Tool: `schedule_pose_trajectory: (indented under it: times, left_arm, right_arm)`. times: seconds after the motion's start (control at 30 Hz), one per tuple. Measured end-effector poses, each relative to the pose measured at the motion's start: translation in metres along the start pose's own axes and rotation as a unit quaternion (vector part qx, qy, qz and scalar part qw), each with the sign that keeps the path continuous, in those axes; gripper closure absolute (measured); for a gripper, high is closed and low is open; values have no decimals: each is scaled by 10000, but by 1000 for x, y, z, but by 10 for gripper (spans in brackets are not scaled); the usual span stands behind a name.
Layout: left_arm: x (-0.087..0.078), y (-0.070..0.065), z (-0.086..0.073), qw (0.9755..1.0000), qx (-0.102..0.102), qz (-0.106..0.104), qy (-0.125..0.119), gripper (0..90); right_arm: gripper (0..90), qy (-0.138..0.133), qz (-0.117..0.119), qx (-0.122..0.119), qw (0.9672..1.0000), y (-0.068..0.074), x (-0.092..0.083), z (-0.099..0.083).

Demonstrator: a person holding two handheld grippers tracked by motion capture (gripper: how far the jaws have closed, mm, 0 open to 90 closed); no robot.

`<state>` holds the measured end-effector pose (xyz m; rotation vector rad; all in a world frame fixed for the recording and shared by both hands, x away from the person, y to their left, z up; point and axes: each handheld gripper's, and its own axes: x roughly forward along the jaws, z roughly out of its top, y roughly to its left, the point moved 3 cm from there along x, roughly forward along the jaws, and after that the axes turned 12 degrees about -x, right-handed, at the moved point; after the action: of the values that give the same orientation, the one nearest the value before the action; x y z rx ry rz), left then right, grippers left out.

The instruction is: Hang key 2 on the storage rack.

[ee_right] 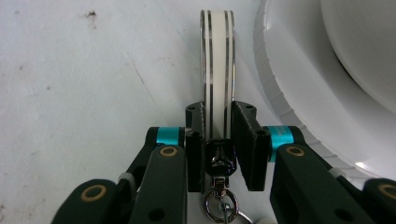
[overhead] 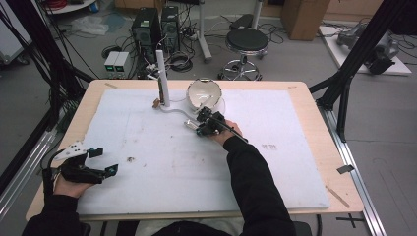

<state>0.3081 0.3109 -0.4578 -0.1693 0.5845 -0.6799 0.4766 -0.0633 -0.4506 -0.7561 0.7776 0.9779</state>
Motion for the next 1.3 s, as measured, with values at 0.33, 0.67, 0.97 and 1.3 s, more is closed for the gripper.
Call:
schedule_pose_trajectory:
  times: [0.33, 0.67, 0.97, 1.3]
  left_arm:
    - [-1, -1, 0, 10000, -3, 9, -17, 17]
    - [-2, -2, 1, 9999, 5, 19, -103, 17]
    - [-3, -2, 2, 9999, 0, 40, -147, 17]
    - [-3, -1, 1, 9999, -5, 48, -141, 17]
  right_arm:
    - [754, -409, -232, 109, 9988, -3, -34, 3]
    - [753, -1121, -532, 434, 9913, -5, -79, 9]
    - [753, -1883, -635, 687, 9776, -6, -118, 21]
    - [753, -2209, -636, 720, 9705, -10, -145, 37]
